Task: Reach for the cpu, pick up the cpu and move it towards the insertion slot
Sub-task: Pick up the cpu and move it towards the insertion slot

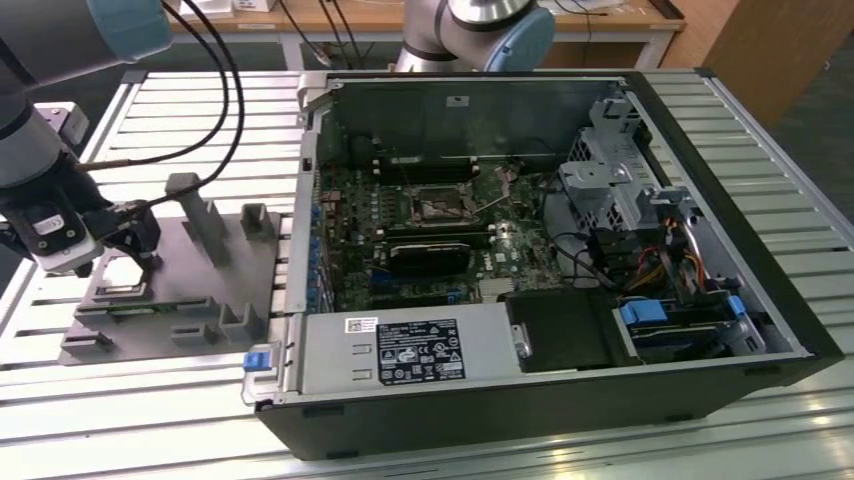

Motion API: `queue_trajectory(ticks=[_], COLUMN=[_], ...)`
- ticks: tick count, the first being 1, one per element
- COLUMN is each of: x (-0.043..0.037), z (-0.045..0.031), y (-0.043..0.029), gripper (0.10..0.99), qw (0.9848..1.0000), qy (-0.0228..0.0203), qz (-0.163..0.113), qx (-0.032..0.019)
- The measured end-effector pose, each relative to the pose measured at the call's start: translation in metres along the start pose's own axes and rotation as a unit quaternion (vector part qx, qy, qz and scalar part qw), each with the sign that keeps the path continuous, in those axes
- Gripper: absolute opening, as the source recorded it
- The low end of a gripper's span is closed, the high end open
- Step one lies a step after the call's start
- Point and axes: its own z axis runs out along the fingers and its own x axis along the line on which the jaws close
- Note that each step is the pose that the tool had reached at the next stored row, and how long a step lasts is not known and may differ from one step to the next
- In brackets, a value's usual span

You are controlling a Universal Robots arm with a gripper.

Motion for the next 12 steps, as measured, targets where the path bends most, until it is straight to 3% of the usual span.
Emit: queue_trajectory(ticks=[12], x=[0.0017], z=[0.0121], y=[0.0015], gripper=[0.722], qw=[1.0000], qy=[0.0001], qz=[0.000], qx=[-0.0001])
